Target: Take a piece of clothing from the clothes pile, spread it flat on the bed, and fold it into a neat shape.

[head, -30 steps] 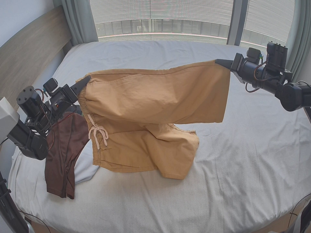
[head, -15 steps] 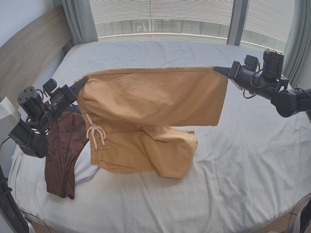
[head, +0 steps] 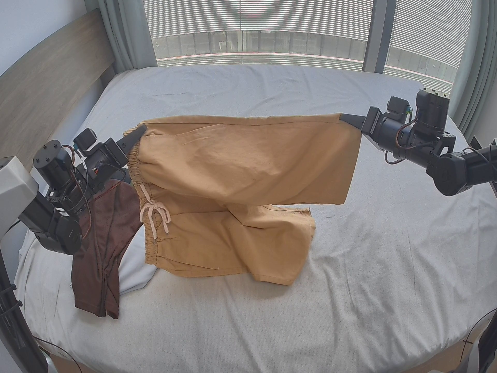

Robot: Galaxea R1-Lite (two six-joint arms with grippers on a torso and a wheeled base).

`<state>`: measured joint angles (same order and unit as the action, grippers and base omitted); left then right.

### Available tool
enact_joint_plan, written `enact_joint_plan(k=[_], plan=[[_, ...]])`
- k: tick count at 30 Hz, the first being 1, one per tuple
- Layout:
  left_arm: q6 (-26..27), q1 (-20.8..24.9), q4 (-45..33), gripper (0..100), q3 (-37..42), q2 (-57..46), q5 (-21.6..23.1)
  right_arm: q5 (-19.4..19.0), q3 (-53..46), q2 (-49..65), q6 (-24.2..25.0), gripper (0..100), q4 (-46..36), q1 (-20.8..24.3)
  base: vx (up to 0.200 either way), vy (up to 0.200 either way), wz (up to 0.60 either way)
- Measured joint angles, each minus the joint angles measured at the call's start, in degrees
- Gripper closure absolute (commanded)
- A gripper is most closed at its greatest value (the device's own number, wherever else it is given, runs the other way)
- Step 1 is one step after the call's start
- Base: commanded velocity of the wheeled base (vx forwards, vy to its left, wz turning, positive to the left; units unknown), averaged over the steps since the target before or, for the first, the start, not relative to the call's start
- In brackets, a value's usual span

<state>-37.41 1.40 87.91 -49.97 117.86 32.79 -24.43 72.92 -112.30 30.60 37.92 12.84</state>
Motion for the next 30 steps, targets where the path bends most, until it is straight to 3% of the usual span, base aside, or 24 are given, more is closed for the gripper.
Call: enact_joint_plan(k=[17,30], plan=[[0.2,4.4,0.0,100,-9.0,8.3,-4.6,1.5,1.8,-3.8,0.4,100,2.8,-3.7,0.000,0.000,0.00],[0.2,5.8,-1.6,100,-15.5,13.2,-4.9,1.4,2.0,-6.8,3.4,100,5.9,-6.3,0.000,0.000,0.00]])
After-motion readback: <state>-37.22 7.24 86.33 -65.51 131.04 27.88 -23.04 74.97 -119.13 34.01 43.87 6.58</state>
